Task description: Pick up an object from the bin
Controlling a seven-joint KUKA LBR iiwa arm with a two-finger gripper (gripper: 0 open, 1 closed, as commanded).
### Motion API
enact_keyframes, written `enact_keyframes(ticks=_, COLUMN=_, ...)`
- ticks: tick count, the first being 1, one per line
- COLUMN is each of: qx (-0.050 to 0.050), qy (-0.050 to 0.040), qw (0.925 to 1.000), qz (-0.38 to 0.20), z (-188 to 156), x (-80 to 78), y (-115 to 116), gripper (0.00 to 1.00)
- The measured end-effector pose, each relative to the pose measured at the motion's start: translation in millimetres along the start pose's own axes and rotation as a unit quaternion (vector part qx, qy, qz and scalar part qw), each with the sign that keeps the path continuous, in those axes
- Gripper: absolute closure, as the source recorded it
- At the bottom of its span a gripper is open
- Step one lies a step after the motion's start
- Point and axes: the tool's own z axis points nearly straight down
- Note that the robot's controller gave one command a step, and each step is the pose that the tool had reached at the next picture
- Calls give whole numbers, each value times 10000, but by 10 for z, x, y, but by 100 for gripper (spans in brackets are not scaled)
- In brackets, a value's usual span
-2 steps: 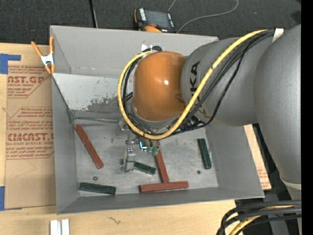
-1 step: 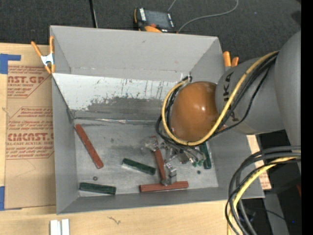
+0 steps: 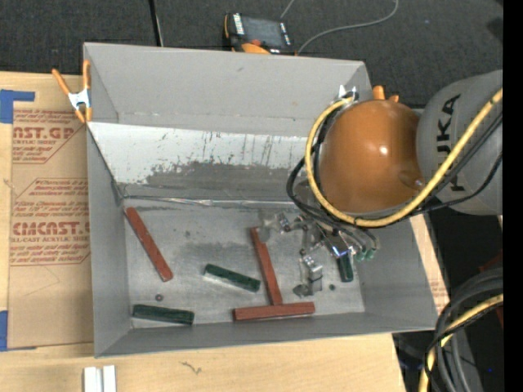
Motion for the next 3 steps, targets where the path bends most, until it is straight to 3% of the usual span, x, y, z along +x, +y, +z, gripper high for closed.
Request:
enact_keyframes(ticks=1, qx=-35, qy=52, qw=9971, qz=-760, z=1220, x=-237, y=195, gripper=0)
enact_keyframes(ticks=2, qx=-26, qy=33, qw=9972, qz=-745, z=1180, x=-244, y=181, gripper=100)
enact_keyframes(ticks=3, qx=-1, qy=-14, qw=9934, qz=-1150, z=-138, x=-427, y=206, gripper=100)
